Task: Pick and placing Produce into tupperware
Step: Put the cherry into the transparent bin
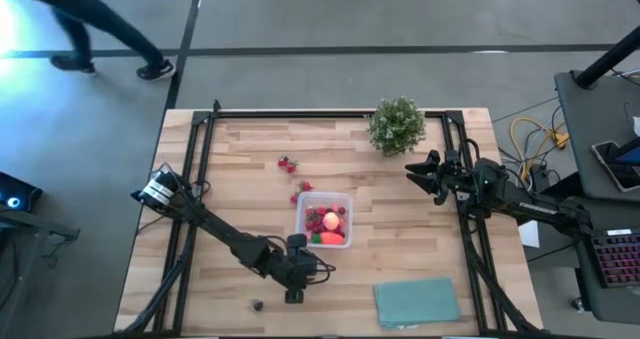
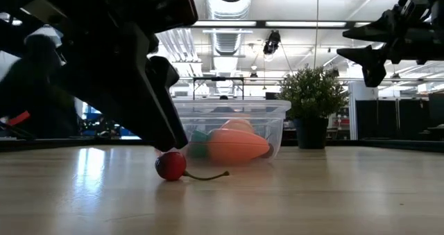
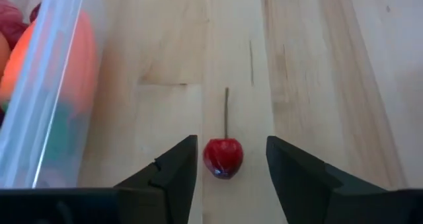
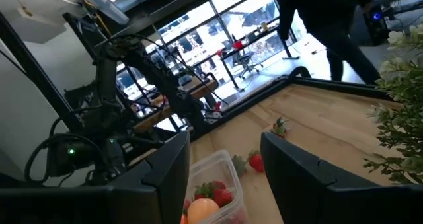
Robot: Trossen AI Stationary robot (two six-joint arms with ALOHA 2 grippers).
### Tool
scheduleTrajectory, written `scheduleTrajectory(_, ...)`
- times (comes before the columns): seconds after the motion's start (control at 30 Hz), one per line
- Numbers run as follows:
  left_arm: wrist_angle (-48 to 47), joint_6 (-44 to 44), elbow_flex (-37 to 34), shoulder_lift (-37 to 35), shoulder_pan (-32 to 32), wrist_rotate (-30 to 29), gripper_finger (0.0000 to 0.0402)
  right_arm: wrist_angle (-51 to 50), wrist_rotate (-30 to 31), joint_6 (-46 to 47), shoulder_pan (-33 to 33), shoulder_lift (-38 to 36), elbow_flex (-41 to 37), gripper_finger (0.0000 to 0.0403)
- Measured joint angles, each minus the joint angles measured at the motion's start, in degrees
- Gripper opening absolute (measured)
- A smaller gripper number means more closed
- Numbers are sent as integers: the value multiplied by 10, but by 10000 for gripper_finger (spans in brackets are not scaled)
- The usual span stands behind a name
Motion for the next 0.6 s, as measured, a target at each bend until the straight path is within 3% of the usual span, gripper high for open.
scheduleTrajectory(0.6,6,2,-6,0,14,10,163,0,0,0,0,0,0,178)
